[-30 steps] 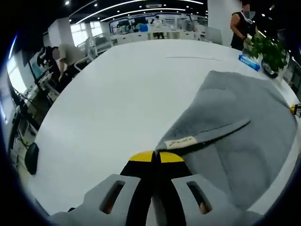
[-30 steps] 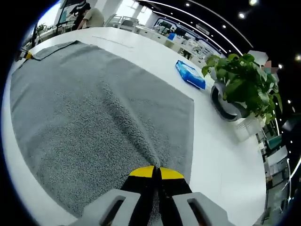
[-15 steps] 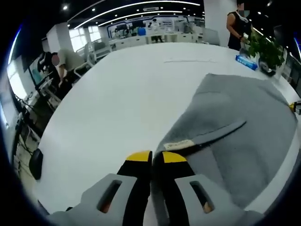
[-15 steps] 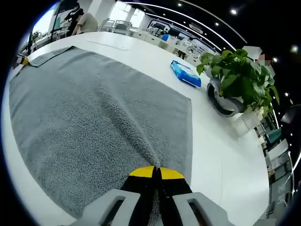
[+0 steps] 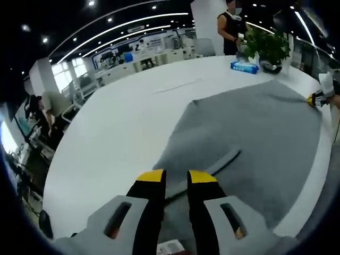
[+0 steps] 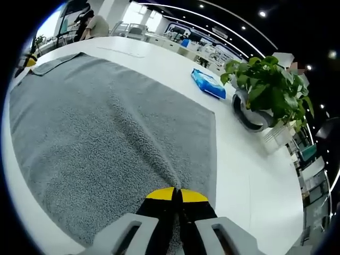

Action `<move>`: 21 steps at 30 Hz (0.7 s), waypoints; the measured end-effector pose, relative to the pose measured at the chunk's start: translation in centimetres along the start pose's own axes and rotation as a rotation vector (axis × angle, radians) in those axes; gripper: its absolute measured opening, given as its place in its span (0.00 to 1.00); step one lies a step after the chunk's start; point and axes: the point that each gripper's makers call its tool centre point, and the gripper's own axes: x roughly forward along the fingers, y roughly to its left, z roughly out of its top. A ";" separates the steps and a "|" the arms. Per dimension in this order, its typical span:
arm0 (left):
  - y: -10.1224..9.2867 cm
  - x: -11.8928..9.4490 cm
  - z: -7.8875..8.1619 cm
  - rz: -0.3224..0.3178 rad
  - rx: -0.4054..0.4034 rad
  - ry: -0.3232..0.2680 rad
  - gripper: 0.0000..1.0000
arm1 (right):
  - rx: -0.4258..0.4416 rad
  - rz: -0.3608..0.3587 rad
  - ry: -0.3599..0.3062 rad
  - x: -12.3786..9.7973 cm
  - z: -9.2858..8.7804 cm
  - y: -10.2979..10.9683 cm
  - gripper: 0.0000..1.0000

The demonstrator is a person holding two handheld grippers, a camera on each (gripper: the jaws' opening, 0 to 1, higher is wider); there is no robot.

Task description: Open the folded towel by lifting each exposed corner and separating the folded layers until the towel lies flat within the target outline without major curled edges

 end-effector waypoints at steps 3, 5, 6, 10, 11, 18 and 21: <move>-2.3 1.0 0.3 -0.059 0.019 0.007 0.19 | -0.001 -0.003 -0.001 0.0 0.0 0.0 0.00; -3.5 1.5 0.3 -0.088 0.033 0.012 0.20 | -0.001 -0.004 -0.002 0.0 0.0 0.0 0.00; -4.2 1.8 0.4 -0.106 0.036 0.013 0.20 | 0.000 -0.003 -0.002 0.0 0.0 0.0 0.00; -5.9 2.8 0.7 -0.151 0.049 0.020 0.22 | 0.013 0.007 0.000 0.0 0.0 -0.1 0.00; -6.3 3.1 0.8 -0.165 0.054 0.021 0.22 | 0.016 0.009 0.000 0.1 0.0 -0.1 0.00; -7.8 4.7 0.7 -0.190 0.086 0.041 0.21 | 0.039 0.013 -0.010 0.1 0.0 0.0 0.00; -8.0 5.2 -0.1 -0.198 0.106 0.079 0.18 | 0.041 0.012 -0.012 0.1 0.0 0.0 0.00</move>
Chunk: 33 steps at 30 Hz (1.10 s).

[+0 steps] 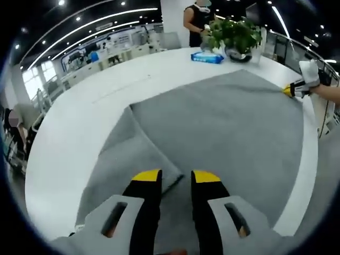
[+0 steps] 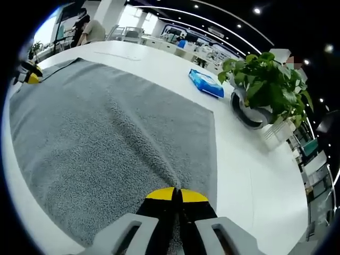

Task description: Open the folded towel by lifting each exposed corner and separating the folded layers until the towel lies flat within the target outline without major curled edges

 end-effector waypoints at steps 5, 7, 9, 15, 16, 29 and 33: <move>0.7 0.2 -0.2 0.005 -0.028 0.010 0.14 | 0.010 -0.002 -0.007 0.0 0.0 0.0 0.00; 0.9 0.3 -0.2 0.005 -0.042 0.013 0.11 | 0.011 -0.004 -0.010 0.0 0.0 0.0 0.00; 1.4 0.2 -0.1 0.020 -0.036 0.018 0.07 | 0.009 -0.006 -0.013 0.0 0.0 0.0 0.00; 3.8 -0.5 1.1 0.069 0.012 -0.011 0.06 | 0.007 -0.012 -0.018 0.0 0.0 0.0 0.00; 4.3 -0.6 1.2 0.080 0.019 -0.012 0.06 | 0.005 -0.013 -0.018 -0.1 0.0 0.0 0.00; 15.5 -3.5 3.6 0.288 -0.025 -0.054 0.06 | 0.003 -0.017 -0.012 0.1 0.0 0.0 0.00; 18.9 -4.1 4.5 0.351 -0.050 -0.075 0.06 | -0.001 -0.016 -0.006 0.1 0.0 0.0 0.00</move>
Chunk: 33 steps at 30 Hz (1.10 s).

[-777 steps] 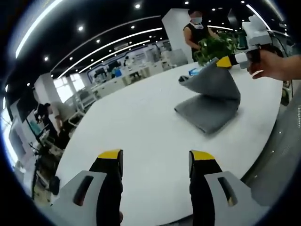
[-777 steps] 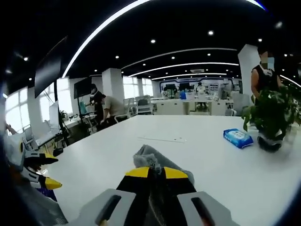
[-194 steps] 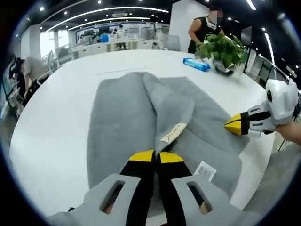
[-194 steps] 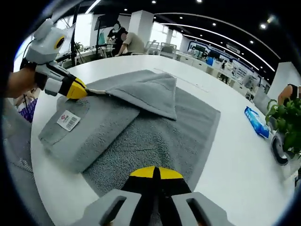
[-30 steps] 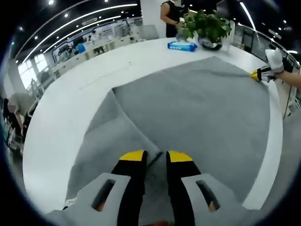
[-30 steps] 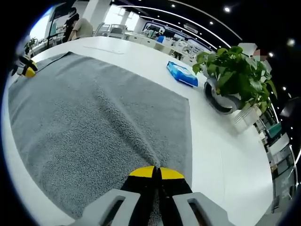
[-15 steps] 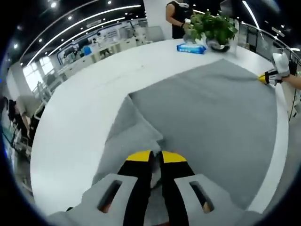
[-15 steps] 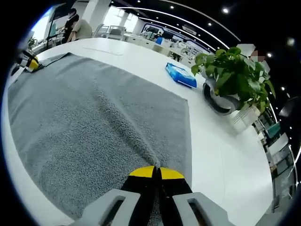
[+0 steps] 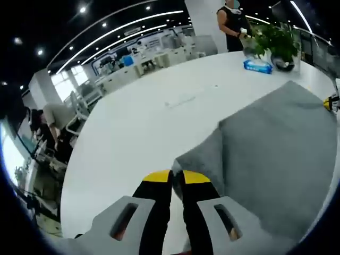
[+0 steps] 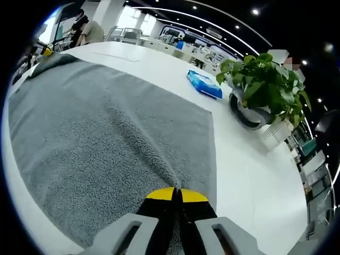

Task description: Open the folded towel by lifting each exposed corner and separating the folded layers until the towel lies flat within the target outline without major curled edges

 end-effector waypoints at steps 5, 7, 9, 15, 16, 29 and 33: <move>1.7 1.3 0.7 0.019 -0.012 -0.010 0.06 | -0.006 0.005 0.015 0.0 0.0 0.0 0.00; 1.7 1.7 0.8 0.021 -0.006 -0.012 0.06 | -0.015 0.006 0.024 0.0 0.0 0.0 0.00; 1.5 2.1 0.8 0.020 0.003 -0.012 0.07 | -0.025 0.006 0.032 0.1 0.0 0.0 0.00; 1.7 1.8 0.0 0.045 0.022 0.014 0.14 | 0.061 0.039 0.022 0.1 0.2 -0.2 0.00; 1.8 1.6 0.0 0.047 0.026 0.010 0.17 | 0.104 0.053 0.016 0.0 0.3 -0.2 0.00; -4.8 -2.9 -3.1 -0.154 -0.072 -0.024 0.31 | 0.192 0.299 -0.119 -1.0 5.7 4.0 0.28; -7.9 -3.9 -4.9 -0.221 -0.086 -0.022 0.34 | 0.139 0.336 -0.097 -0.2 5.8 5.4 0.30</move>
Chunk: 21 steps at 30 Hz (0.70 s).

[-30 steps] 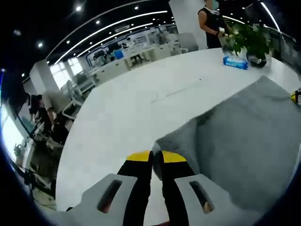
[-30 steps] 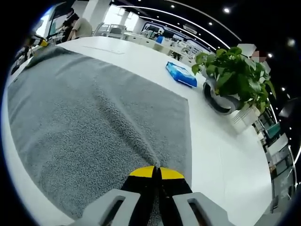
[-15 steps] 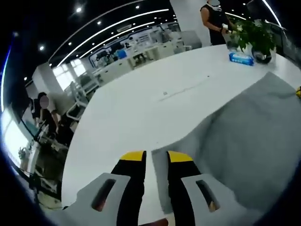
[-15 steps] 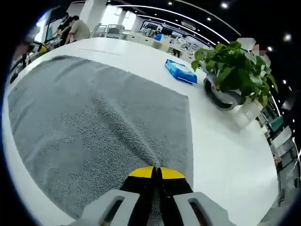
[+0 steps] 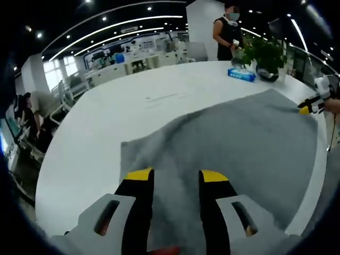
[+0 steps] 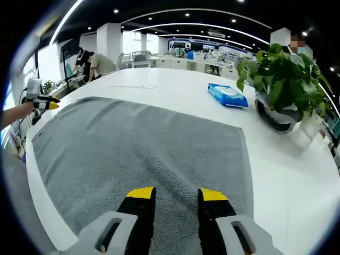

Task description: Open the folded towel by lifting each exposed corner and separating the folded layers until the towel lies flat within the target outline without major curled edges

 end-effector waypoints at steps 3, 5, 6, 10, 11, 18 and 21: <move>-1.8 -0.1 -1.6 -0.048 0.009 0.032 0.37 | 0.005 0.020 0.009 0.5 0.0 0.5 0.38; -2.4 -0.1 -2.6 -0.071 0.009 0.058 0.40 | 0.007 0.038 0.027 0.8 -0.3 0.7 0.41; -2.5 -0.1 -2.9 -0.077 0.011 0.071 0.40 | 0.001 0.044 0.041 1.0 -0.6 0.8 0.42; -2.9 0.0 -4.1 -0.110 -0.013 0.123 0.44 | -0.001 0.058 0.047 1.4 -0.5 0.6 0.44; -2.8 0.0 -4.3 -0.110 -0.003 0.133 0.44 | -0.003 0.059 0.049 1.4 -0.6 0.6 0.44; -1.9 0.4 -4.8 -0.103 0.003 0.171 0.53 | -0.001 0.055 0.044 1.5 -0.4 0.6 0.49; -1.6 0.7 -4.7 -0.107 -0.005 0.167 0.57 | 0.003 0.054 0.038 1.7 -0.3 0.5 0.51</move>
